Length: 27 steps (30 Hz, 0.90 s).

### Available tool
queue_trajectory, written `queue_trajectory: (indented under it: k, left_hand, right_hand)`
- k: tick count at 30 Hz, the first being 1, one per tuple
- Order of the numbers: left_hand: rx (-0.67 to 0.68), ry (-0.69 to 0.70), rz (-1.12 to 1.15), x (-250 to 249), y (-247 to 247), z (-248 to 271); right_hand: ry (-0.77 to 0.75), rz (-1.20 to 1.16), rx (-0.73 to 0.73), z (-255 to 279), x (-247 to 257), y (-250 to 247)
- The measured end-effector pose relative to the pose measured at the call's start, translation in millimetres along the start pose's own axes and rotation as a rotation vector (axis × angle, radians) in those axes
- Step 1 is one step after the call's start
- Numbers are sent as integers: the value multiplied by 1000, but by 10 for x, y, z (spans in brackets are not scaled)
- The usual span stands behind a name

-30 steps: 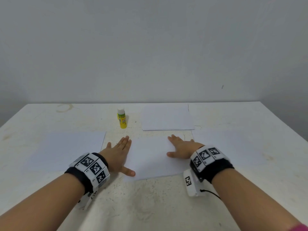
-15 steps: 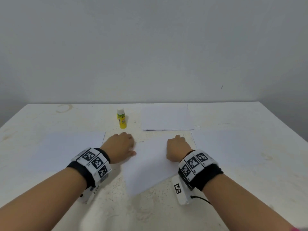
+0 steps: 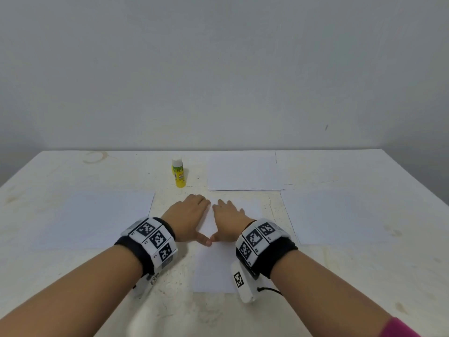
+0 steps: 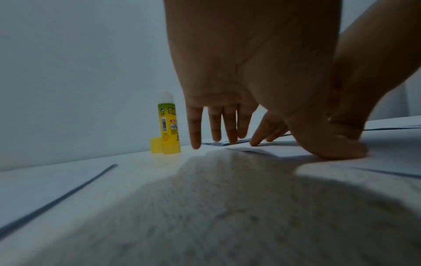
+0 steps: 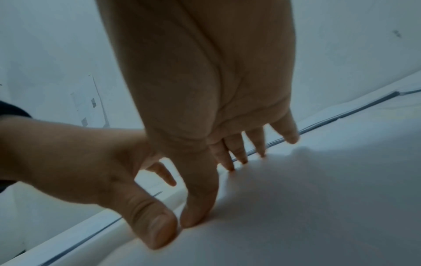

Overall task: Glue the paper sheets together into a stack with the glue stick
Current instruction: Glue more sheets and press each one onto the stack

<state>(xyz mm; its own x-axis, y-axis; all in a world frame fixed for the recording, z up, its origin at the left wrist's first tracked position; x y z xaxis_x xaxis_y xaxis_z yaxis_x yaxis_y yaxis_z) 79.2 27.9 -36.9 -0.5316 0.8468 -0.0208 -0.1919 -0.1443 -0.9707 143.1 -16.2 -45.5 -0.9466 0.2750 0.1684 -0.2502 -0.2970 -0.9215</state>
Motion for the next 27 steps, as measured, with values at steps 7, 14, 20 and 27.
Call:
queue_trajectory:
  k: [7, 14, 20, 27]
  left_hand:
    - [234, -22, -14, 46, 163, -6]
    - [236, -18, -46, 87, 195, -30]
    - [94, -37, -119, 157, -33, 53]
    - [-26, -53, -163, 247, -182, 169]
  right_hand:
    - [-63, -122, 65, 20, -120, -9]
    - [142, -105, 72, 246, -717, -98]
    - [181, 142, -63, 261, -543, -249]
    - [87, 60, -20, 217, -113, -73]
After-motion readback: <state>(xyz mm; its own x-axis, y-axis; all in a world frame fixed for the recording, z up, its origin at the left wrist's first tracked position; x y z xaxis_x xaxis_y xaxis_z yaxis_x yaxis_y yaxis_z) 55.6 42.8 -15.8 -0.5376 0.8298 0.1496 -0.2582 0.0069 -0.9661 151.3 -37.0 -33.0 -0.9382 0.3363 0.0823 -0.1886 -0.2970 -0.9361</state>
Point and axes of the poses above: each hand's wrist, its own z-axis away from the middle knuckle, its own y-axis out of the palm, x = y × z, the point moved 8 cm from there along -z, towards the middle knuckle, and after that the axes turned 4 degrees about -x, right-handed, at the moved point
